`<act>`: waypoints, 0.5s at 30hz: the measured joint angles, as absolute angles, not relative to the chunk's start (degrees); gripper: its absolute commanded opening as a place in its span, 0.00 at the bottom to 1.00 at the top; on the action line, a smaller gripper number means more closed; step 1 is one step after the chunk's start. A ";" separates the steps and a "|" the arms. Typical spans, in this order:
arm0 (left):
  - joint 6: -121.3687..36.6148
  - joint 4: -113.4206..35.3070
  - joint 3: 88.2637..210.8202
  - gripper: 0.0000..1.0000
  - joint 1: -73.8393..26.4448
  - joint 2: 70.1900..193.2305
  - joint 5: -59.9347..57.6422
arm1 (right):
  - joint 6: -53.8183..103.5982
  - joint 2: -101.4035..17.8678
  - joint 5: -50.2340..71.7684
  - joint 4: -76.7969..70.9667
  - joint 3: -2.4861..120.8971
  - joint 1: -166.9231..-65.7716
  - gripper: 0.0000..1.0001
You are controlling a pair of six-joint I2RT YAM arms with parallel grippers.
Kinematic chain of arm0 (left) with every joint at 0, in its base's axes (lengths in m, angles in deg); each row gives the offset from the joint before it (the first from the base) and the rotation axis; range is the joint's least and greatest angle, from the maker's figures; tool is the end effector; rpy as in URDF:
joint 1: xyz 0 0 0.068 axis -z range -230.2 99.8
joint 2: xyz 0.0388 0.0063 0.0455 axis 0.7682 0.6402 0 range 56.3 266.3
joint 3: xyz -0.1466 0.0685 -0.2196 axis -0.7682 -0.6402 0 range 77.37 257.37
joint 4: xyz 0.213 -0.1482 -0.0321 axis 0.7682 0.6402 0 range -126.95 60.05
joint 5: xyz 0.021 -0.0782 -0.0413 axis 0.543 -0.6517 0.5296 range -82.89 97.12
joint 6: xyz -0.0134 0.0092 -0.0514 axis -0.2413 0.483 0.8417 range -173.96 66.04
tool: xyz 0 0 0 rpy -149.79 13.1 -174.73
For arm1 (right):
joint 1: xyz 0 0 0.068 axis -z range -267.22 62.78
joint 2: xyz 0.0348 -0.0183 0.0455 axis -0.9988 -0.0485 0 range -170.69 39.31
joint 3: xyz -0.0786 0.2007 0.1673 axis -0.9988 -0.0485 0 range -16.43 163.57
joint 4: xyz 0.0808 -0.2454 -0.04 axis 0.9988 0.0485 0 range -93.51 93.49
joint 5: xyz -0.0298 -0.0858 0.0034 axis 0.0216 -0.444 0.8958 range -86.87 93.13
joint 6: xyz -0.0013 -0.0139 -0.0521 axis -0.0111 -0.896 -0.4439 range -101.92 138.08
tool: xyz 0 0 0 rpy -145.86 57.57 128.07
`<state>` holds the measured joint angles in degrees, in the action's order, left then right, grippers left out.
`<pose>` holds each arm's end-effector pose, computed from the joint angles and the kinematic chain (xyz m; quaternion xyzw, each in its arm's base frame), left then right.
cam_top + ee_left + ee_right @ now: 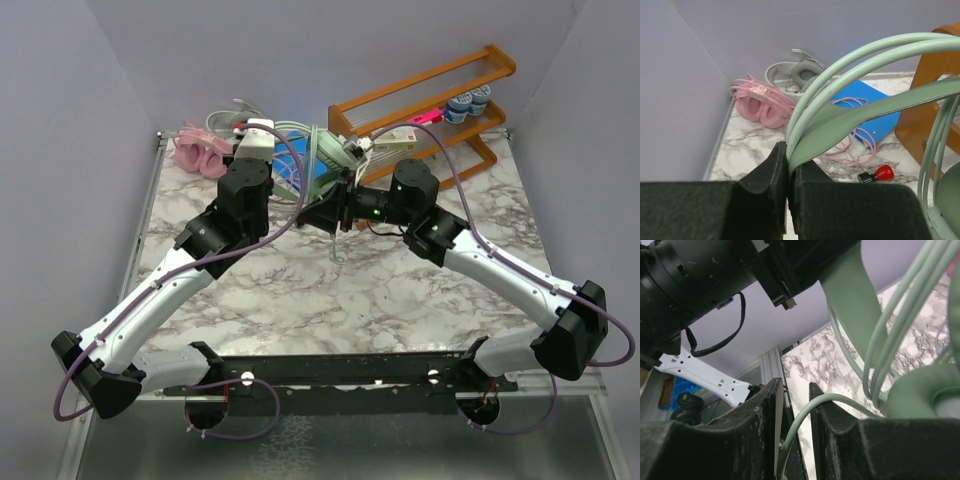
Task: Wrap the headphones
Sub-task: Wrap the headphones cable around the headphones.
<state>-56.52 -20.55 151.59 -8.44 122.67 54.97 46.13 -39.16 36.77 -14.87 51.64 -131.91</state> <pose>0.2007 -0.1439 0.4337 0.0162 0.7414 0.0896 0.6649 0.2155 0.2409 0.3887 -0.3013 0.6343 0.5681 0.4292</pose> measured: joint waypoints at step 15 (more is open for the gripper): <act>-62.51 -23.72 149.73 0.00 -8.46 123.50 64.94 | 45.95 -38.88 36.82 -9.86 50.18 -131.91 0.44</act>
